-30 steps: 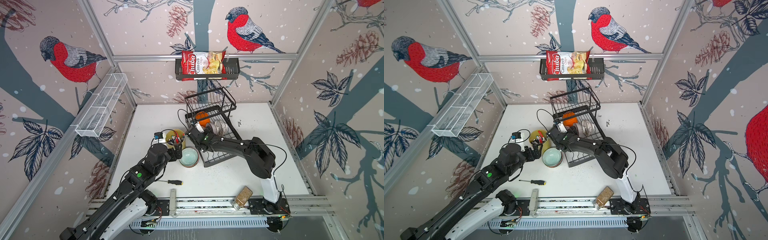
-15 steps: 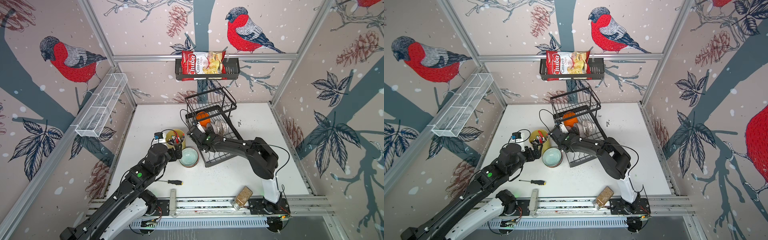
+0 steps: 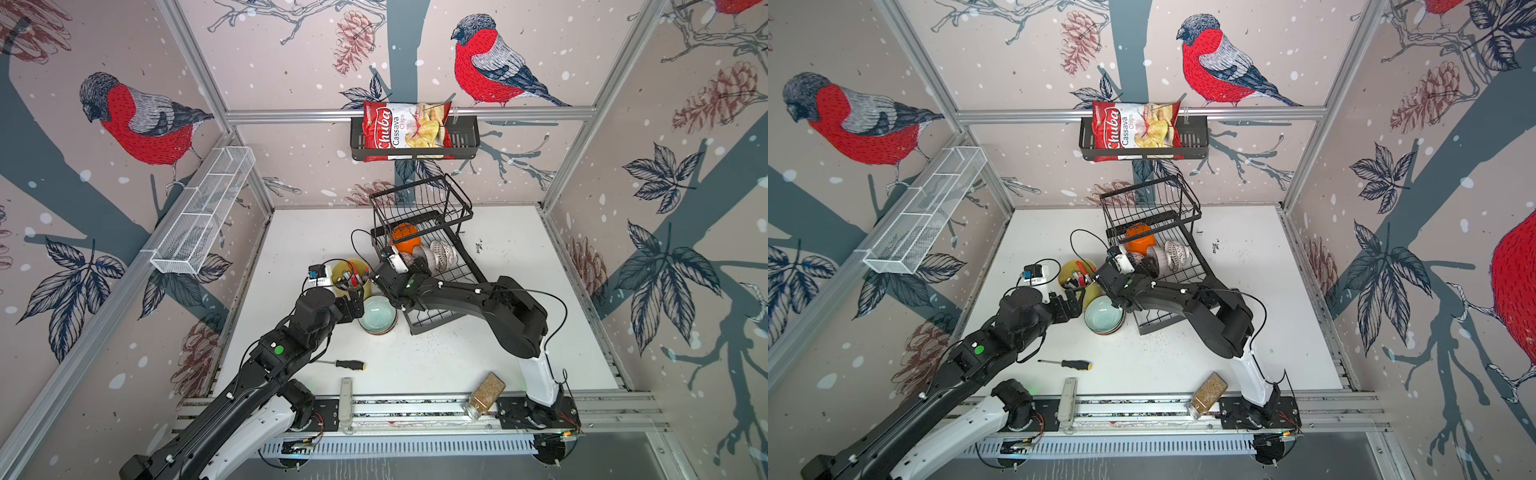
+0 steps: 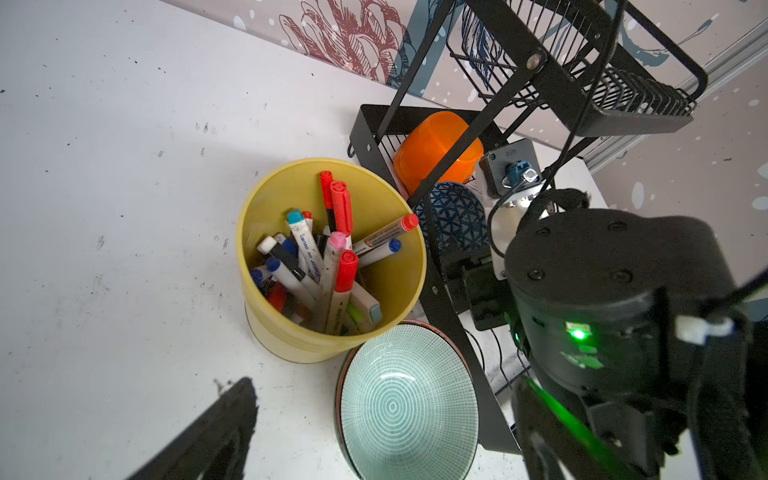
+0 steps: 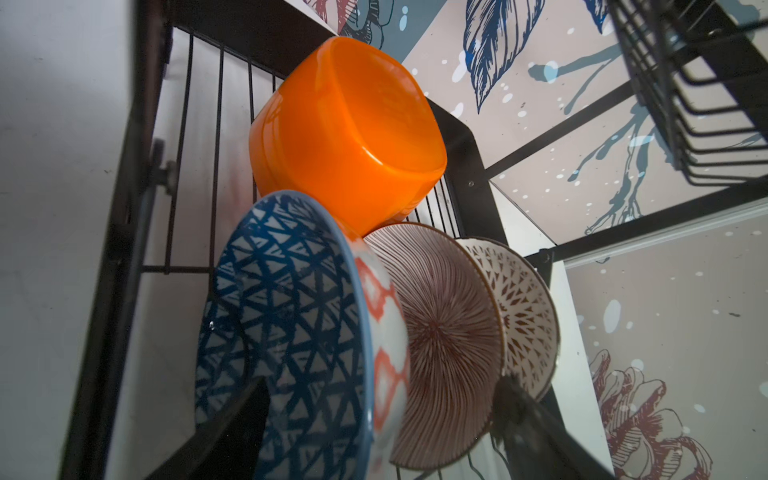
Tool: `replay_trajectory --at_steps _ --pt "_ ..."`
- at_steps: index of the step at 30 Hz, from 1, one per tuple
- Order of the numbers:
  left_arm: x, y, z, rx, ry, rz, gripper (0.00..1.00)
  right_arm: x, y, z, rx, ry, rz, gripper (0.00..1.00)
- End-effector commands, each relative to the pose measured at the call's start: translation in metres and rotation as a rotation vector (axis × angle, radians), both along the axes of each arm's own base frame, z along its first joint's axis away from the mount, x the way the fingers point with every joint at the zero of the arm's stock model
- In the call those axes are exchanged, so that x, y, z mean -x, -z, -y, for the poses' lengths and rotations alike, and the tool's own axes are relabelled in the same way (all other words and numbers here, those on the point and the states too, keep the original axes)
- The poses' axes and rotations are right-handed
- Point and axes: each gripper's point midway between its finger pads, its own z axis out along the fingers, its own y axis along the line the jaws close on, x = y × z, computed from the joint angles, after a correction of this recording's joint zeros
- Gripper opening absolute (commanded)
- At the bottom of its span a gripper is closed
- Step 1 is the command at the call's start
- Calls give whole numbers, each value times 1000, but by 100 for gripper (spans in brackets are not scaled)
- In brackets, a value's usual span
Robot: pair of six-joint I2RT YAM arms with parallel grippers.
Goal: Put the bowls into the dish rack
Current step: 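Open and withdraw the right gripper while the left gripper moves toward the green bowl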
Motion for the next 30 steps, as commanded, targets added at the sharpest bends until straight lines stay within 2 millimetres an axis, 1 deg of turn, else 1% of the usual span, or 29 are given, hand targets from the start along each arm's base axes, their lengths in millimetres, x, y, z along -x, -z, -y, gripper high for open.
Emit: replay_trajectory --at_steps 1,7,10,18,23,27,30 --pt "-1 0 -3 -8 -13 0 95 2 -19 -5 -34 -7 40 86" --pt "0 4 -4 -15 -21 -21 95 8 -42 -9 -107 -32 44 87" --pt "1 7 -5 -20 -25 -34 95 12 -45 -11 -140 -51 13 87" --pt "8 14 -5 -24 -11 -83 93 28 -41 -4 -215 -77 -70 86" --pt "15 30 -10 -67 -21 -160 90 40 -38 0 -269 -103 -127 86" --pt "21 48 -13 -104 -22 -228 88 48 -39 3 -309 -117 -160 85" --pt "22 53 -7 -94 0 -262 85 55 -43 7 -349 -128 -172 85"
